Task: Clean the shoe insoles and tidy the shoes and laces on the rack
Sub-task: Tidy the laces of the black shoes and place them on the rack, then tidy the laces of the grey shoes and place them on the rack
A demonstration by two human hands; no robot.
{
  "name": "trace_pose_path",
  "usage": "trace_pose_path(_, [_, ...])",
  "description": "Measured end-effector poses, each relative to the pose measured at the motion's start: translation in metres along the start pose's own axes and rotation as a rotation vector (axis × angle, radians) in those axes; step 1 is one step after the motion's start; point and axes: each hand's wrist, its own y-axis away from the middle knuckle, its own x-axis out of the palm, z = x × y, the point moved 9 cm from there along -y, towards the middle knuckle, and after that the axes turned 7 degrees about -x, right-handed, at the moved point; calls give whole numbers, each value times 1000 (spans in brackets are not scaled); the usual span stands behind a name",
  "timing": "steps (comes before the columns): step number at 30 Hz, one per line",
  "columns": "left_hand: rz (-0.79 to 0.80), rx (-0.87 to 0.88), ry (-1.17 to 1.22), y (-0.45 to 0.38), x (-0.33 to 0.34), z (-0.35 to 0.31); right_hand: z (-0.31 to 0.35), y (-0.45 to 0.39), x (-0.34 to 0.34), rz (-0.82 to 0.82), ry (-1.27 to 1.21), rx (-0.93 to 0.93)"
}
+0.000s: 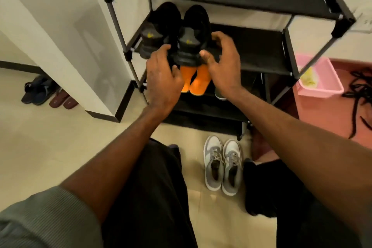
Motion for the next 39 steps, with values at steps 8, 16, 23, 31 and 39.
trace_pose_path(8, [690,-346,-86,142,154,19,-116,188,-49,147,73,493])
trace_pose_path(16, [1092,-610,-466,286,232,141,-233,370,-6,699,246,1106])
trace_pose_path(23, [1148,-710,-491,337,287,210,-322,461,78,833,125,1176])
trace_pose_path(31, [1167,-675,-599,353,342,241,-360,496,103,770,126,1311])
trace_pose_path(39, [1113,-575,-684,330,323,220,-314,417,72,717,154,1259])
